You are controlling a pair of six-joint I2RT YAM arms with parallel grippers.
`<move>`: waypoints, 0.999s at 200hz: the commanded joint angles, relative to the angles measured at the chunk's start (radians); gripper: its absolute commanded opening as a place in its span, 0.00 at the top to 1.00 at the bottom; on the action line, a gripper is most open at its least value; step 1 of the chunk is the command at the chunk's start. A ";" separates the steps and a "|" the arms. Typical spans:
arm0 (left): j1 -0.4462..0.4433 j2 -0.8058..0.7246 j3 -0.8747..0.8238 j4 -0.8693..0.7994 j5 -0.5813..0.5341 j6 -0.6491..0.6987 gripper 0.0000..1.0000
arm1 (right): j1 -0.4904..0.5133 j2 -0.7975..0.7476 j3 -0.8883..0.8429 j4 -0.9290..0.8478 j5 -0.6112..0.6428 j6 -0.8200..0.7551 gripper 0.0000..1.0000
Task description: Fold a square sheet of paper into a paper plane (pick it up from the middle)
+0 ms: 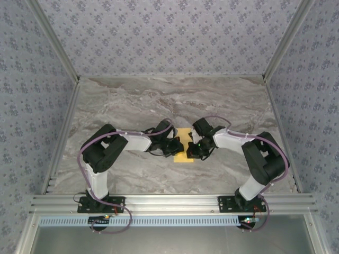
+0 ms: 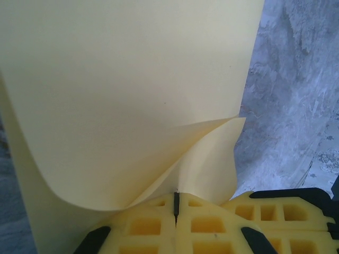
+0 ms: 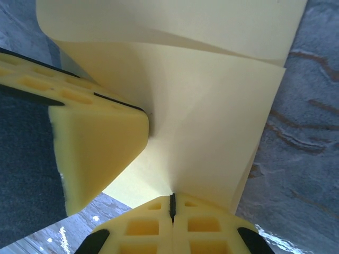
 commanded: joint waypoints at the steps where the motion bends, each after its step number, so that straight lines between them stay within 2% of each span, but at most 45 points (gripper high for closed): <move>1: -0.006 0.040 -0.030 -0.182 -0.105 -0.018 1.00 | -0.002 0.011 0.023 -0.051 0.047 -0.026 1.00; 95: -0.005 0.047 -0.026 -0.203 -0.117 -0.018 1.00 | -0.019 -0.001 -0.010 -0.078 0.032 -0.048 1.00; 159: -0.005 0.046 -0.026 -0.206 -0.118 -0.015 1.00 | -0.030 -0.047 -0.080 -0.118 0.035 -0.059 1.00; 200: -0.005 0.044 -0.024 -0.205 -0.117 -0.012 1.00 | -0.039 -0.092 -0.063 -0.138 0.030 -0.061 1.00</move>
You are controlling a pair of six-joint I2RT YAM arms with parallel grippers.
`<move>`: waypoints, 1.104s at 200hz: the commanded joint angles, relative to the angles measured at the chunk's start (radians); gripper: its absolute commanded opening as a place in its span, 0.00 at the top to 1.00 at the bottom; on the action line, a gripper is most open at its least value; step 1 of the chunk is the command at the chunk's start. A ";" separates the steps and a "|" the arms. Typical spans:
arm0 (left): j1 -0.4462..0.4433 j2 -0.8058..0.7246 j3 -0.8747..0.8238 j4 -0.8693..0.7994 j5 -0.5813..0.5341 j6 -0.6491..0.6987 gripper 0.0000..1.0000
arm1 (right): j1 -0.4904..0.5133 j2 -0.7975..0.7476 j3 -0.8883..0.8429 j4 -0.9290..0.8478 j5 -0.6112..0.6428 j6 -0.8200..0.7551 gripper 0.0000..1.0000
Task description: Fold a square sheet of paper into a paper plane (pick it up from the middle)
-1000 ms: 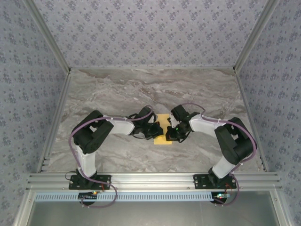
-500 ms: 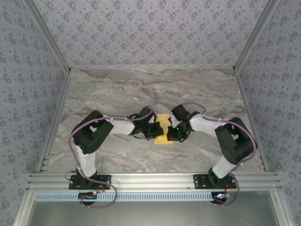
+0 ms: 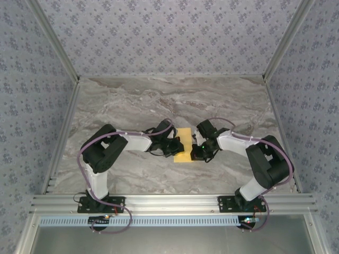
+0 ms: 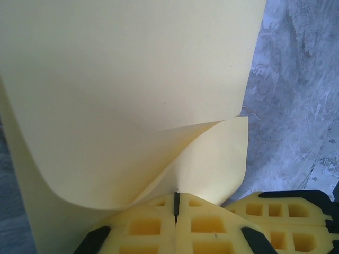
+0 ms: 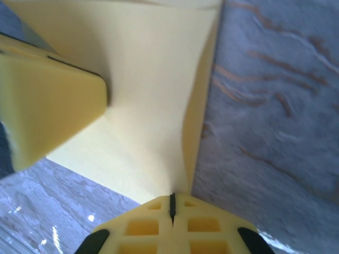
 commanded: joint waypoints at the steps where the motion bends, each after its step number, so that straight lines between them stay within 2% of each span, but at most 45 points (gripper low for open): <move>1: -0.003 0.046 -0.031 -0.186 -0.104 -0.004 1.00 | -0.006 -0.029 -0.001 -0.098 0.013 -0.015 1.00; 58: -0.002 0.043 -0.030 -0.183 -0.097 0.000 1.00 | 0.008 0.008 0.082 -0.017 -0.046 0.013 1.00; 97: -0.003 0.035 -0.032 -0.179 -0.095 0.004 1.00 | 0.014 0.081 0.098 0.013 -0.038 0.019 1.00; 161: 0.003 -0.005 -0.018 -0.134 -0.092 0.062 1.00 | 0.006 0.096 0.042 -0.023 0.018 -0.007 1.00; 187: 0.001 -0.041 0.001 -0.074 -0.045 0.113 1.00 | 0.005 0.111 0.034 -0.034 0.038 -0.015 1.00; 206: -0.017 -0.062 -0.009 0.014 -0.019 0.103 1.00 | 0.005 0.118 0.034 -0.032 0.037 -0.013 1.00; 221: -0.035 -0.058 -0.006 0.019 -0.027 0.098 1.00 | 0.007 0.122 0.034 -0.027 0.039 -0.010 1.00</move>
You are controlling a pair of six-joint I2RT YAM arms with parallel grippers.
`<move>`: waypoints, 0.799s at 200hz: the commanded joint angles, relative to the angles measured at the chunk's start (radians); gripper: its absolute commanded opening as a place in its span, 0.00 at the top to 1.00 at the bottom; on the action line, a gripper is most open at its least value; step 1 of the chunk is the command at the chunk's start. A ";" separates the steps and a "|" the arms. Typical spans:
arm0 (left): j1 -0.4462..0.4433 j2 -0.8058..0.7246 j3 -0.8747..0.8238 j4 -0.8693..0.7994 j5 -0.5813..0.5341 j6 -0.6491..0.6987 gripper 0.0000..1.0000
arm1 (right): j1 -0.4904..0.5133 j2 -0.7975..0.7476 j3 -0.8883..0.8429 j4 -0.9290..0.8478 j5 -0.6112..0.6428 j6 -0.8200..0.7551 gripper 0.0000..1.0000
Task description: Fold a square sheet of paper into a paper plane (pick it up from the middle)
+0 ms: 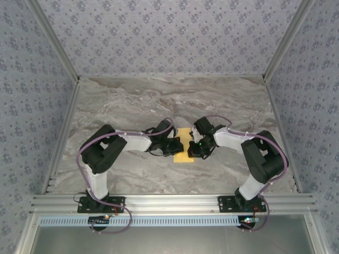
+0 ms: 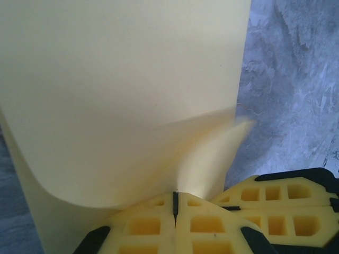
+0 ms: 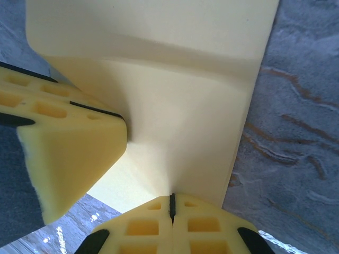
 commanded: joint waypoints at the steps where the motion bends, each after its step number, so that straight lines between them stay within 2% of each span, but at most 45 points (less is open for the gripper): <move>1: -0.028 -0.038 -0.006 0.019 -0.012 0.024 1.00 | -0.002 0.041 -0.034 -0.059 0.060 -0.013 1.00; 68: -0.017 0.004 -0.009 -0.065 -0.091 0.015 1.00 | 0.001 0.054 -0.036 -0.074 0.080 -0.019 1.00; 160: 0.187 -0.002 0.003 -0.181 -0.101 0.155 1.00 | -0.002 0.076 -0.044 -0.096 0.125 -0.038 1.00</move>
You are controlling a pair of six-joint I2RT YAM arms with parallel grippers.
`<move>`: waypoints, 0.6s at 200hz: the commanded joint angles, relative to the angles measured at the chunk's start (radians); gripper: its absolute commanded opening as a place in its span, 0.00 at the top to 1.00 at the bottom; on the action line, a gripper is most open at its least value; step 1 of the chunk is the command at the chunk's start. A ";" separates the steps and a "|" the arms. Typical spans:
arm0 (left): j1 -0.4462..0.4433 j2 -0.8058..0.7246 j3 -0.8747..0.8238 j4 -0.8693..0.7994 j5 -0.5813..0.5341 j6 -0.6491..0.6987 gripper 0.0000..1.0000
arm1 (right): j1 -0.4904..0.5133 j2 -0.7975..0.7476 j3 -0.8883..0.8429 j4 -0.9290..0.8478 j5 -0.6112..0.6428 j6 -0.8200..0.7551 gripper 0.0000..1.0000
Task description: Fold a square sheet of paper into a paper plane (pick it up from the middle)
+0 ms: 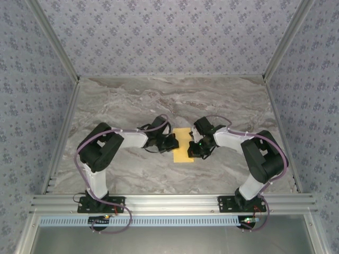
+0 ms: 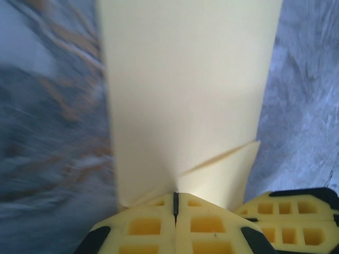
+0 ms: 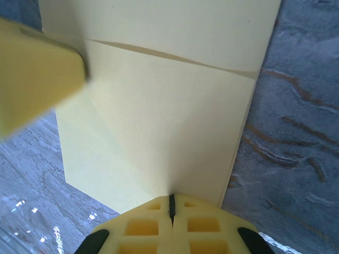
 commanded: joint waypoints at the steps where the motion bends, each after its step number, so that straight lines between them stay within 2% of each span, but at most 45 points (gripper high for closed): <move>1: 0.086 -0.003 -0.007 -0.118 -0.106 0.075 1.00 | -0.002 0.069 -0.044 -0.095 0.119 -0.023 1.00; 24: 0.131 -0.050 -0.013 -0.129 -0.083 0.103 1.00 | -0.002 0.067 -0.043 -0.094 0.111 -0.024 1.00; 42: 0.127 -0.099 0.007 -0.129 -0.050 0.117 1.00 | -0.003 0.064 -0.037 -0.091 0.101 -0.023 1.00; 81: 0.029 -0.175 0.016 -0.055 -0.021 0.081 1.00 | -0.002 0.040 -0.028 -0.075 0.070 -0.008 1.00; 120: -0.057 -0.095 0.015 -0.010 -0.026 0.043 1.00 | -0.002 0.023 -0.016 -0.056 0.044 0.006 1.00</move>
